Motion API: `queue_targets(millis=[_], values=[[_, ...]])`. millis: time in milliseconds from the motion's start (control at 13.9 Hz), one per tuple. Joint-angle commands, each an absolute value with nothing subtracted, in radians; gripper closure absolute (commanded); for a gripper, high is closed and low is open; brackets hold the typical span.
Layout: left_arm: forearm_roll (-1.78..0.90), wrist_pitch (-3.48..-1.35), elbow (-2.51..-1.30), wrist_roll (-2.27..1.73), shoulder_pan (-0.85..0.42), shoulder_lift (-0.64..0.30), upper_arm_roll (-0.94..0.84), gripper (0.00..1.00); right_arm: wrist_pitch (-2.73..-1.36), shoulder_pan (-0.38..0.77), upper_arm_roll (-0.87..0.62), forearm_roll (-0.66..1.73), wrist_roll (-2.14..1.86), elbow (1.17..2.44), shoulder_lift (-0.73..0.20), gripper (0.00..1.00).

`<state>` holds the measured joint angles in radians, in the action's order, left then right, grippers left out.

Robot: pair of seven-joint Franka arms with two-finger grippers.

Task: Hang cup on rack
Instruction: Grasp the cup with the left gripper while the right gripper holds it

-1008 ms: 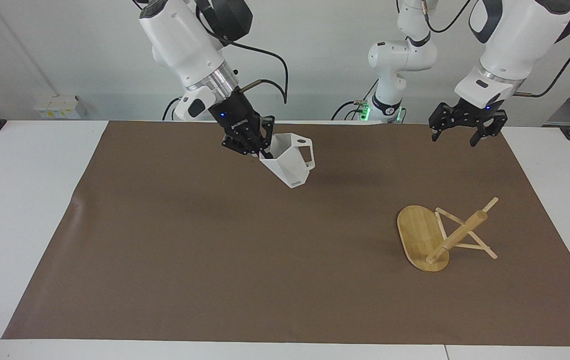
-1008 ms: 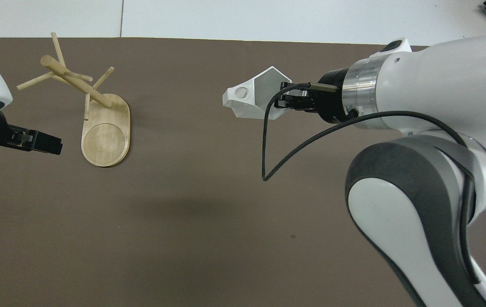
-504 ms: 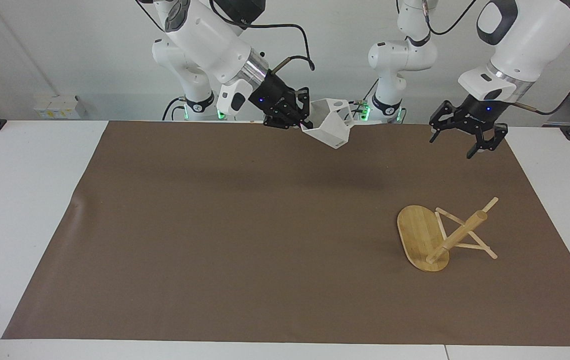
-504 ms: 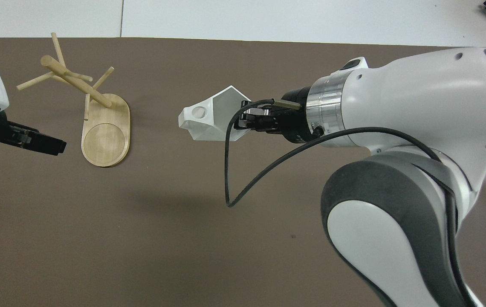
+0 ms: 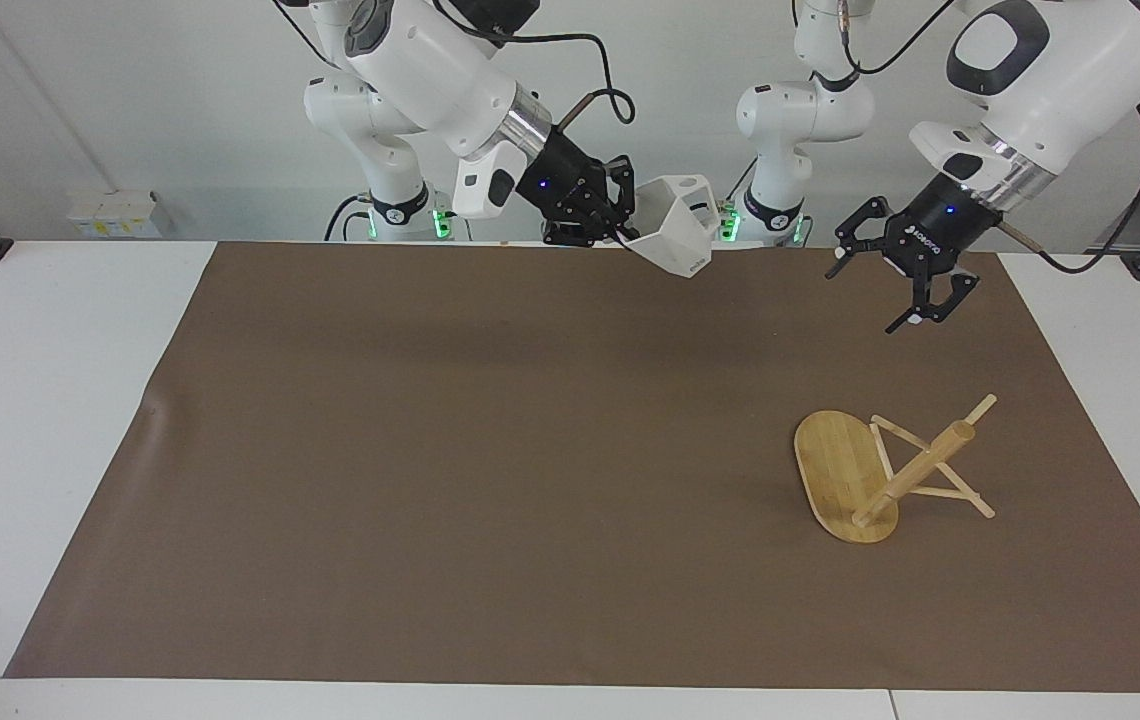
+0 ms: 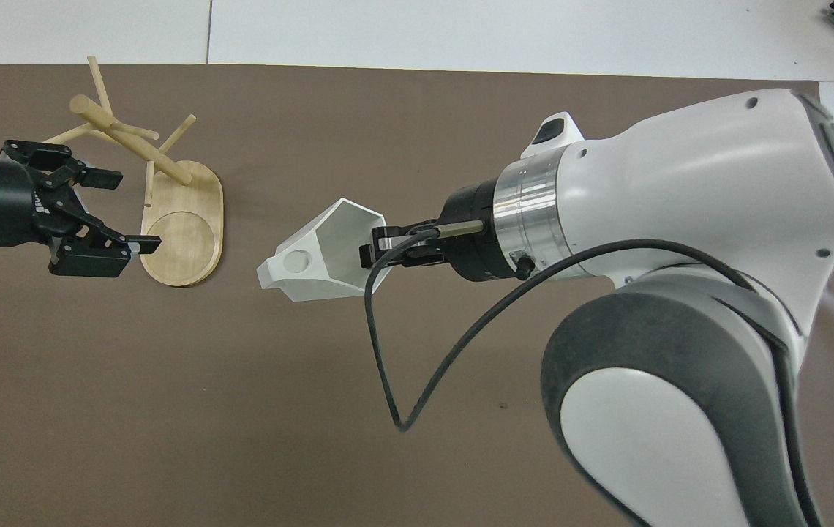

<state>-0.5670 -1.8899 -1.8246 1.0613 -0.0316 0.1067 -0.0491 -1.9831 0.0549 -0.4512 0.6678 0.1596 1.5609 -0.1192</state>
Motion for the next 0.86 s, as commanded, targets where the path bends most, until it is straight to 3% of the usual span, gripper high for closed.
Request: queue_targets(millis=[0, 360, 792], values=[[-0.707, -1.963, -1.979, 1.312, -0.028, 0.207, -0.054, 0.0, -2.032, 0.043, -0.494, 0.687, 0.184, 1.545, -0.153, 1.0], [-0.871, -2.037, -2.133, 1.48, -0.078, 0.296, -0.055, 0.0, -2.066, 0.051, -0.515, 0.675, 0.232, 1.545, -0.169, 1.0], [-0.952, -2.219, -2.192, 1.516, -0.205, 0.313, -0.057, 0.0, -2.098, 0.057, -0.515, 0.672, 0.232, 1.545, -0.187, 1.0]])
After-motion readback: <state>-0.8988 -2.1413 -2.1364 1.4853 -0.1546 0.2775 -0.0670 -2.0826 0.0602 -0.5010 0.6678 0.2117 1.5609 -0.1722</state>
